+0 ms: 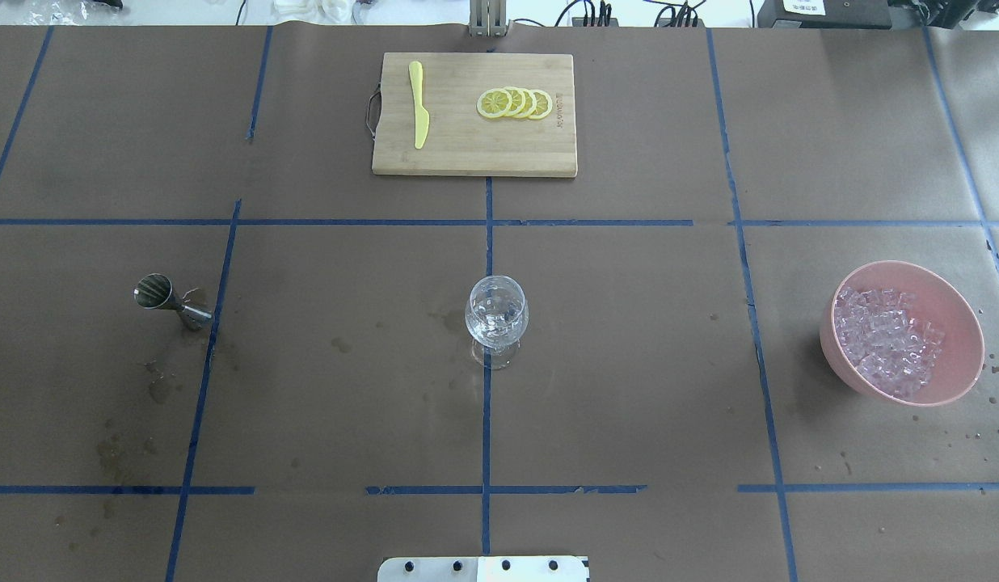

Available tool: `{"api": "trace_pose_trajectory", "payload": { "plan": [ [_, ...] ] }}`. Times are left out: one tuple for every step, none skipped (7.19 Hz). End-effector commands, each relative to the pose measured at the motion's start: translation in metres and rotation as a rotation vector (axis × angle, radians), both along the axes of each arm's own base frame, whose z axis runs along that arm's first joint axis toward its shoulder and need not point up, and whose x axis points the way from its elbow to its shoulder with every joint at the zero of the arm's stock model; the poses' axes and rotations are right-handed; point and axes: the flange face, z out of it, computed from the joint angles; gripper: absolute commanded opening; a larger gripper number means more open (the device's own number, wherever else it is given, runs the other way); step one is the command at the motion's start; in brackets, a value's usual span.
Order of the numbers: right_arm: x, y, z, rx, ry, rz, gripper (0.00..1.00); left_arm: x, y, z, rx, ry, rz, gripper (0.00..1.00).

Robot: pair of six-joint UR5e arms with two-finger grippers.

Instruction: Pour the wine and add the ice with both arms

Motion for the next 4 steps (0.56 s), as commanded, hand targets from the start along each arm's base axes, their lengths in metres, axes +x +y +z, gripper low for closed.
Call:
{"api": "trace_pose_trajectory", "payload": {
  "plan": [
    [0.0024,0.0,-0.0009,0.001,-0.006,0.006,1.0,0.0,-0.0011,-0.0034,-0.057,-0.001,-0.068,1.0],
    [0.0032,0.0001,-0.0009,0.001,-0.006,0.008,1.0,0.0,-0.0018,-0.0025,-0.058,-0.001,-0.077,1.0],
    [0.0032,0.0001,-0.0009,0.001,-0.006,0.008,1.0,0.0,-0.0025,-0.0008,-0.05,-0.001,-0.077,1.0],
    [0.0032,0.0001,-0.0009,0.0,-0.006,0.009,1.0,0.0,-0.0026,-0.0017,-0.047,0.0,-0.077,1.0]
  ]
}}
